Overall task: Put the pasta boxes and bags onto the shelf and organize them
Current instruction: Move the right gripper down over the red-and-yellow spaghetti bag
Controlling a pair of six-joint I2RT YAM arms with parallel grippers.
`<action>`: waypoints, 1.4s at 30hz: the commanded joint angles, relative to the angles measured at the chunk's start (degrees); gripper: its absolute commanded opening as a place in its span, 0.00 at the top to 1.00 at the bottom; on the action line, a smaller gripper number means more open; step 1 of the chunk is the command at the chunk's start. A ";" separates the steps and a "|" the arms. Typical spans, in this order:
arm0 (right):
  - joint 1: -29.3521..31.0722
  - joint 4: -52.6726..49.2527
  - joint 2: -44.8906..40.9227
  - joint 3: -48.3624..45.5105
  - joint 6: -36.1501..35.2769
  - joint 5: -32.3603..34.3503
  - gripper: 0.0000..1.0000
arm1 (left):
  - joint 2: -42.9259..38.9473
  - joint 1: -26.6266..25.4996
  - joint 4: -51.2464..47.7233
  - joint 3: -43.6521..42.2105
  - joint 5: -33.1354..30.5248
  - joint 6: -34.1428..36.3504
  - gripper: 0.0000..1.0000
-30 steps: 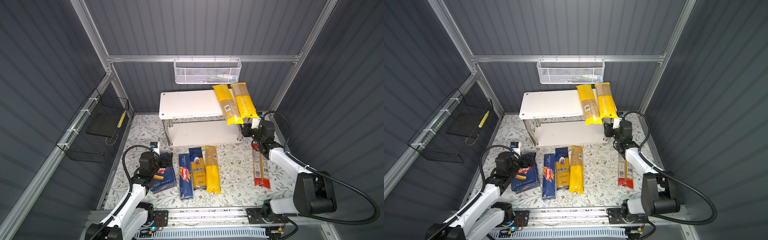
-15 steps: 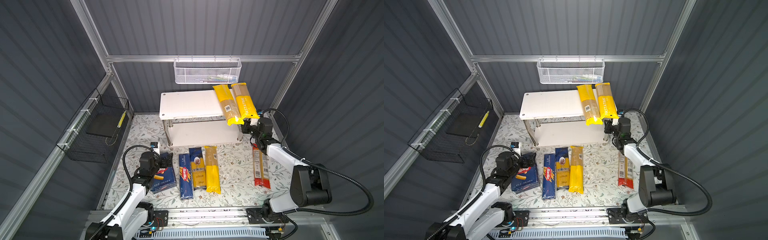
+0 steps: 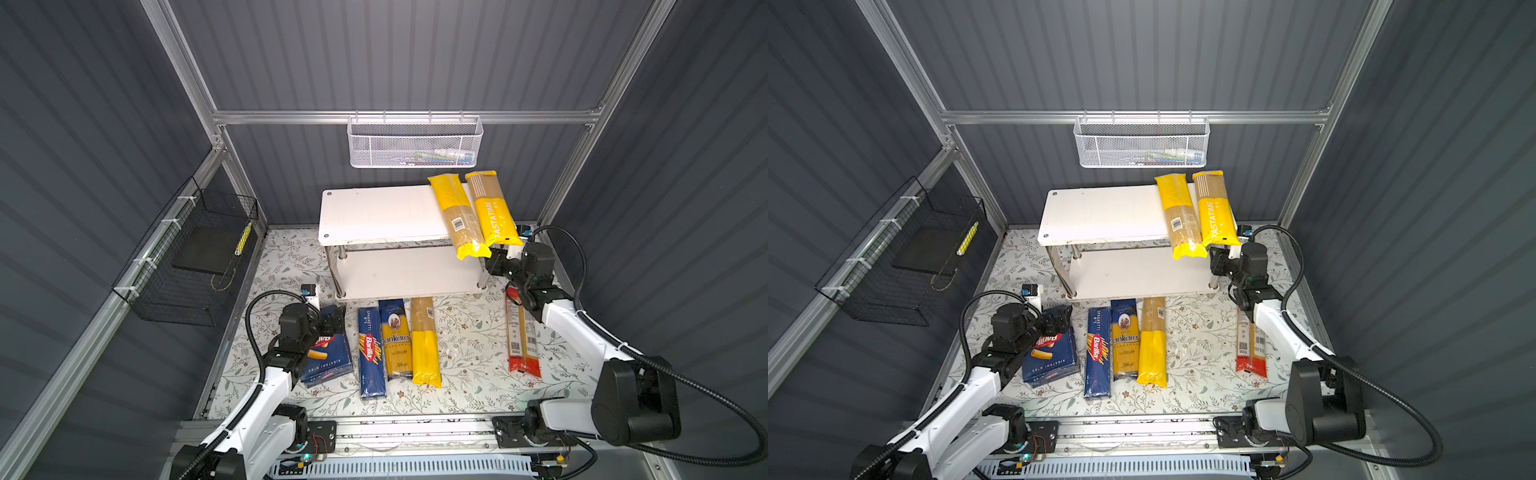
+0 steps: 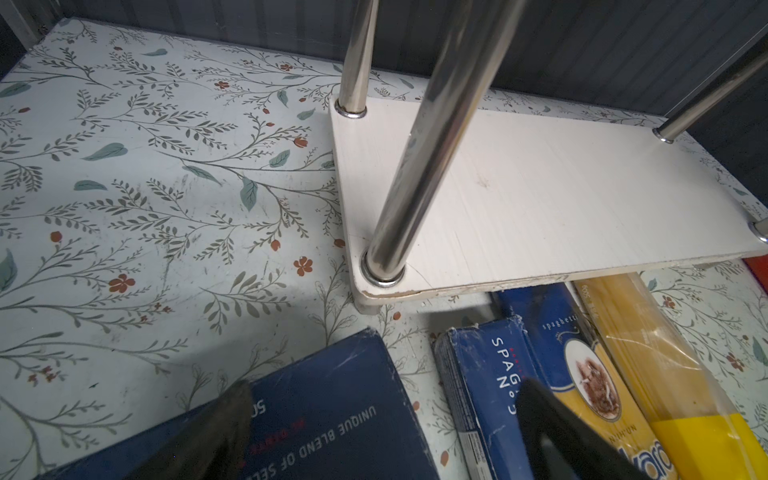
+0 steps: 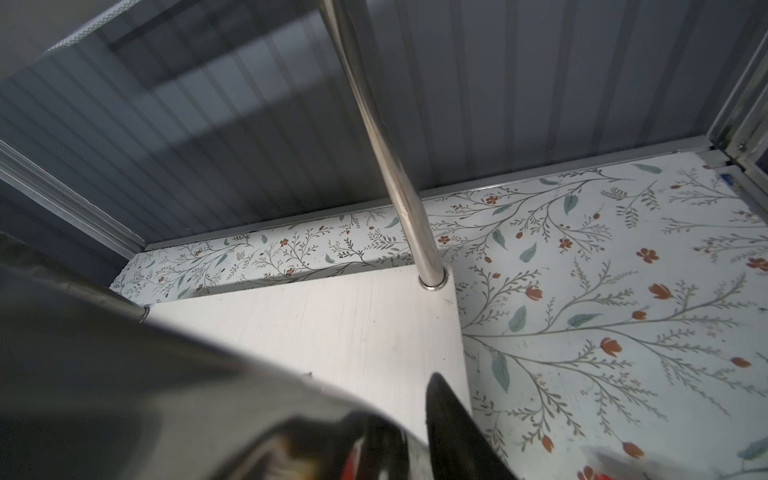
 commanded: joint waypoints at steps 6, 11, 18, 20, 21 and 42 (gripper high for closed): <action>0.53 -20.17 -14.12 -2.69 1.52 2.66 0.40 | -1.30 0.10 -0.52 -0.16 0.49 -0.18 0.01; 0.53 -31.05 -27.25 -8.19 4.93 3.28 0.38 | -3.61 0.10 -0.46 -1.17 0.45 -0.07 0.00; 0.55 -44.35 -35.92 -11.88 14.20 7.97 0.34 | -7.11 0.10 -0.32 -2.62 0.87 0.07 0.01; 0.53 -46.26 -34.55 -11.81 15.69 10.23 0.28 | -7.77 0.10 -0.23 -2.95 1.19 0.20 0.00; 0.45 -46.50 -33.38 -11.76 16.05 11.41 0.26 | -8.19 0.08 -0.13 -3.16 1.45 0.28 0.00; -15.79 -45.34 -0.71 1.02 8.62 10.58 0.04 | -10.00 0.10 -0.10 -3.85 1.24 0.29 0.00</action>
